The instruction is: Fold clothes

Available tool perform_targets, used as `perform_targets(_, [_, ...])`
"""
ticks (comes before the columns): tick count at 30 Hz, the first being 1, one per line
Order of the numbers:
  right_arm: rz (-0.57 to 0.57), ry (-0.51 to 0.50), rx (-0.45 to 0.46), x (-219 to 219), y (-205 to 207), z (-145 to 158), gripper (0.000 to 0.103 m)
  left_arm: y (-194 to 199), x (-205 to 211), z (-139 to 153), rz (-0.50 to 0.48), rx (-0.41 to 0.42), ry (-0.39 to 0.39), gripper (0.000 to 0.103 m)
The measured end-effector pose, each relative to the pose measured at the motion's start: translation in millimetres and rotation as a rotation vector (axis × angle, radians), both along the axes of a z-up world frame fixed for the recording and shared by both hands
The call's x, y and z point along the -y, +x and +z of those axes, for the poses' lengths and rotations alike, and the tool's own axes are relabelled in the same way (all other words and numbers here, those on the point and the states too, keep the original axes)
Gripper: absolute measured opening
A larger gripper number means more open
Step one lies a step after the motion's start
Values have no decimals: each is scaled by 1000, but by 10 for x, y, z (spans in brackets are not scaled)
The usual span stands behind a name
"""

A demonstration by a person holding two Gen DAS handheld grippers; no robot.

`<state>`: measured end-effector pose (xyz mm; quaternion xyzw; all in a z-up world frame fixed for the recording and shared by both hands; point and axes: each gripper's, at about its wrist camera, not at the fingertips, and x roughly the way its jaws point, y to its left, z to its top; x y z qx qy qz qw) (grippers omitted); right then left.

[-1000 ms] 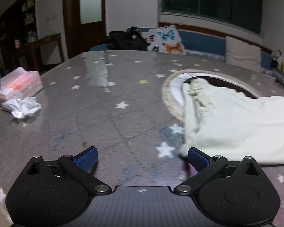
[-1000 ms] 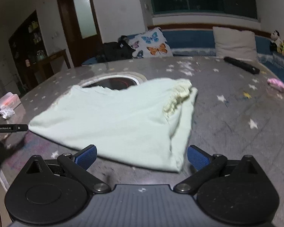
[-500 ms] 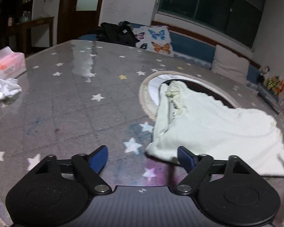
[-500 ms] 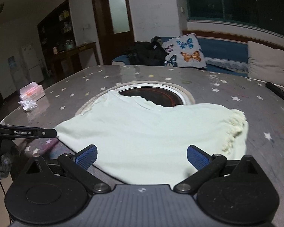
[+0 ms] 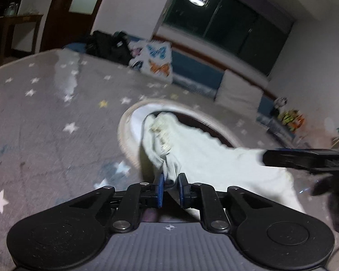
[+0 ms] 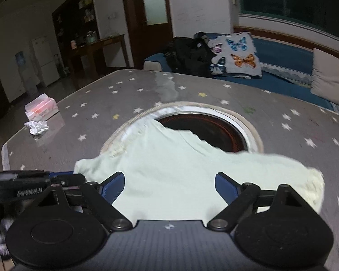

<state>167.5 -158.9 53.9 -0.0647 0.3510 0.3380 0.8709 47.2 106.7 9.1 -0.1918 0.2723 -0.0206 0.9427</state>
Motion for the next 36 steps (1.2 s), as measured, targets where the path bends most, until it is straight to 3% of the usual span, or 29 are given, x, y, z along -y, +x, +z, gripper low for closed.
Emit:
perform_targets(6, [94, -28, -73, -559, 319, 89, 88, 66, 197, 165, -67, 64, 1, 13])
perform_targets(14, [201, -148, -165, -1227, 687, -113, 88, 161, 402, 171, -143, 76, -3, 12])
perform_targets(16, [192, -175, -170, -1282, 748, -187, 80, 181, 433, 167, -156, 74, -2, 12])
perform_targets(19, [180, -216, -177, -1364, 840, -297, 52, 193, 488, 169, -174, 74, 5, 12])
perform_targets(20, [175, -229, -179, -1391, 870, -333, 37, 193, 505, 173, -180, 75, 8, 12])
perform_targets(21, [163, -222, -183, -1350, 885, -339, 24, 191, 529, 185, -189, 78, 10, 12])
perform_targets(24, [117, -173, -185, -1123, 901, -292, 14, 178, 615, 243, -224, 92, 18, 12])
perform_targets(33, [-50, 27, -125, 21, 794, 106, 11, 140, 1287, 437, -387, 145, 60, 12])
perform_targets(36, [-98, 74, -130, 410, 784, 72, 10, 156, 1600, 449, -454, 148, 85, 12])
